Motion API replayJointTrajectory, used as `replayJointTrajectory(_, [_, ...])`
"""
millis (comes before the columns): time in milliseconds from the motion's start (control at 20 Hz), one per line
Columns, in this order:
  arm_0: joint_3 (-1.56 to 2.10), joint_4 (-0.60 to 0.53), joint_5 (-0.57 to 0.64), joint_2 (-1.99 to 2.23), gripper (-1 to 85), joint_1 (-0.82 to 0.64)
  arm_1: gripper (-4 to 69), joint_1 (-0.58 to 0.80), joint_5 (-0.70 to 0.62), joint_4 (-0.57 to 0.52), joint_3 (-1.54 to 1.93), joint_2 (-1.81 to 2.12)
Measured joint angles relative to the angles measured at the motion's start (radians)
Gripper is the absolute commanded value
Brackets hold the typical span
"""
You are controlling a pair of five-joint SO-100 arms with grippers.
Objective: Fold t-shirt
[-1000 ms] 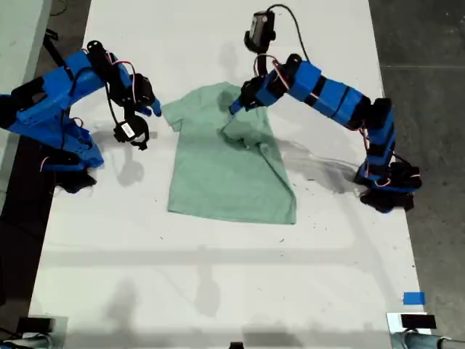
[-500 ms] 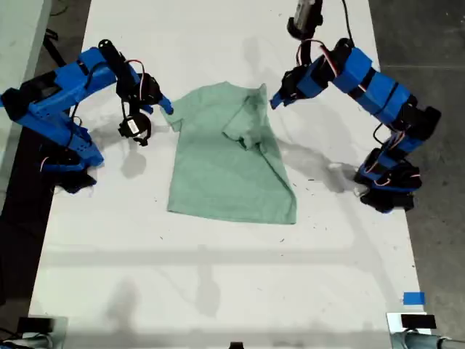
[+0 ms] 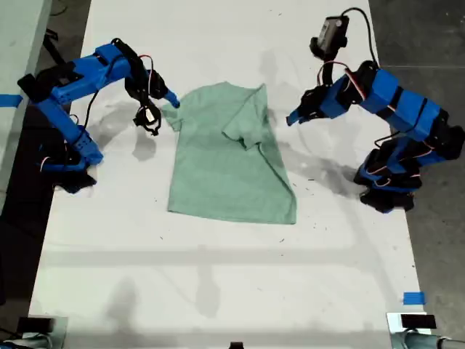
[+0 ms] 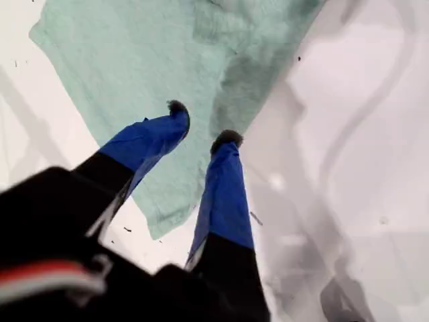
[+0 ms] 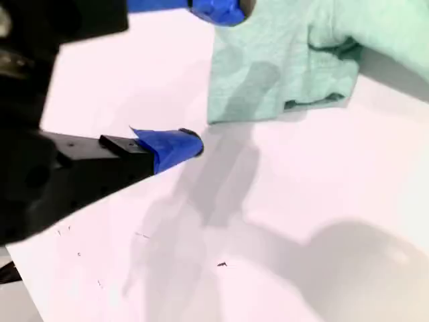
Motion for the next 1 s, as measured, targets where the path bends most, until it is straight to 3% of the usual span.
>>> replayJointTrajectory(350, [-0.126,-0.034,-0.078,-0.278,27.0,-0.009,12.4,-0.008,0.005,-0.012,0.037,0.043])
replayJointTrajectory(550, [-0.250,-0.028,-0.087,-0.365,0.2,-0.032,12.4,-0.008,0.005,-0.029,0.049,0.043])
replayJointTrajectory(1000, [-0.242,0.048,-0.104,-0.322,0.0,-0.114,12.6,-0.008,0.006,-0.040,0.112,0.112])
